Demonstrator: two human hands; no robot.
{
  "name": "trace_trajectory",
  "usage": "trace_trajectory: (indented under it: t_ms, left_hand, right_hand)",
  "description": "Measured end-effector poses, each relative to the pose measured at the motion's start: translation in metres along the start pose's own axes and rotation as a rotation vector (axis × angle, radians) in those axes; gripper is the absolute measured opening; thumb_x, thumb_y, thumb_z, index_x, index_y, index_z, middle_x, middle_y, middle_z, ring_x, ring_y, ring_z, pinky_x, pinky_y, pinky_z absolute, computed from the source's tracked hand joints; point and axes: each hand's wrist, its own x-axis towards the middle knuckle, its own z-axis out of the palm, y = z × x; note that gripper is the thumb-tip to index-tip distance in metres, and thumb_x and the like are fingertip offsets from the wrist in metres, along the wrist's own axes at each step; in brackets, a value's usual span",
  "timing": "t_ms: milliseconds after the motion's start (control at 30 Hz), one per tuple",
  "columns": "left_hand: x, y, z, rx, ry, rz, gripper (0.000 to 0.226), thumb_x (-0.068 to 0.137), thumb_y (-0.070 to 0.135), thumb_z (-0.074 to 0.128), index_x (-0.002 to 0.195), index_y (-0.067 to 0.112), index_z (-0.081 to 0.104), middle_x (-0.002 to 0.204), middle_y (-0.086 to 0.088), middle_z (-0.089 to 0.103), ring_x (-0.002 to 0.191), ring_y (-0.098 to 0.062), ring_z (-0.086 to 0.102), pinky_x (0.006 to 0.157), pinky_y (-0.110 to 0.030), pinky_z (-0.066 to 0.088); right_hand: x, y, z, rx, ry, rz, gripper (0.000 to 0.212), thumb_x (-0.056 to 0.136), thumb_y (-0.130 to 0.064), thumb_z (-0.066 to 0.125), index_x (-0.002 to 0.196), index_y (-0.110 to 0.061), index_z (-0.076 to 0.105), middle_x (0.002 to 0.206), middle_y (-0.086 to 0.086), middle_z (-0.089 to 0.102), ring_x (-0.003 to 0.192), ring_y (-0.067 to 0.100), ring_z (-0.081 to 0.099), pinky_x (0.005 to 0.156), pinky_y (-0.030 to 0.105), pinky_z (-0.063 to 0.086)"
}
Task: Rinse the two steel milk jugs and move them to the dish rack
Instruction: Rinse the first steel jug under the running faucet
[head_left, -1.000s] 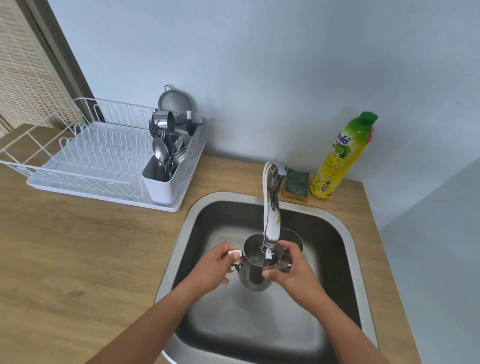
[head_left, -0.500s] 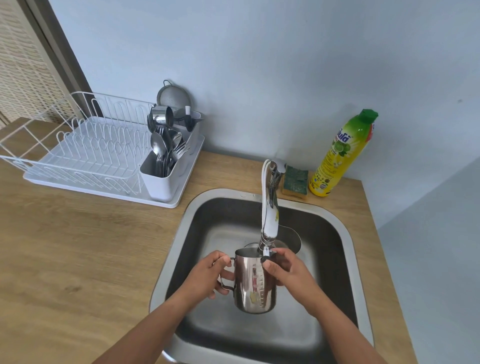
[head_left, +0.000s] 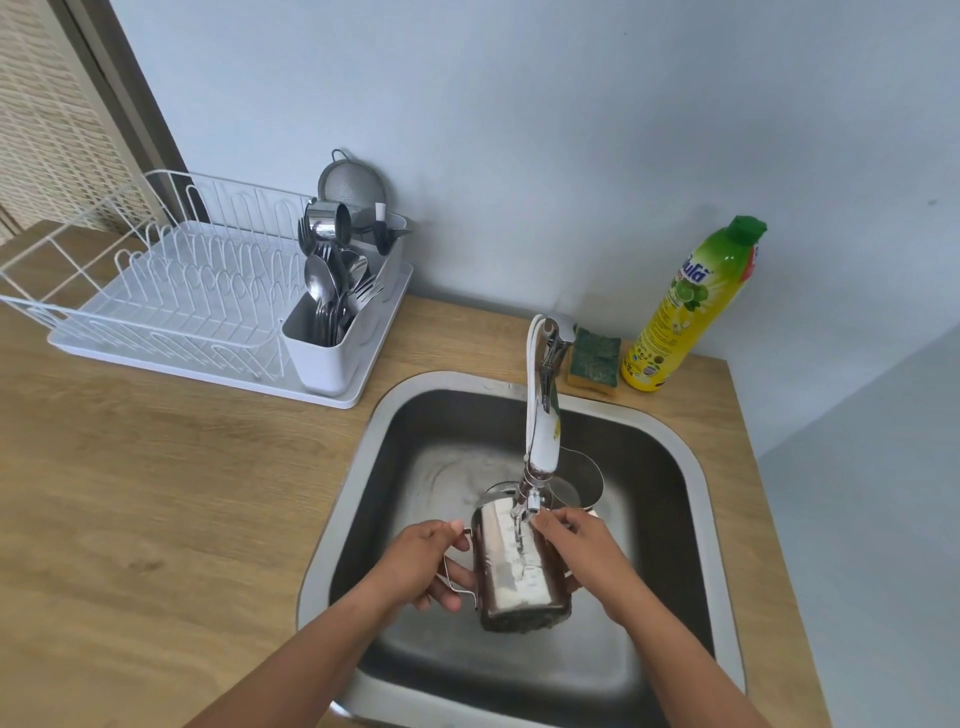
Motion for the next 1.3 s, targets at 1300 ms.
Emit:
trace_trajectory:
  t_ms: [1300]
  left_hand:
    - [0.006,0.013,0.006,-0.154,-0.146,0.067,0.021,0.099,0.017,0.055,0.115,0.005,0.060,0.115,-0.018,0.070,0.105,-0.032,0.070,0.076,-0.038,0.061]
  right_hand:
    - [-0.034,0.002,-0.007,-0.302,0.211,-0.342,0.088,0.061,-0.050,0.084,0.137,-0.047,0.041,0.132,-0.017,0.052,0.121,0.006,0.051,0.104,0.030,0.046]
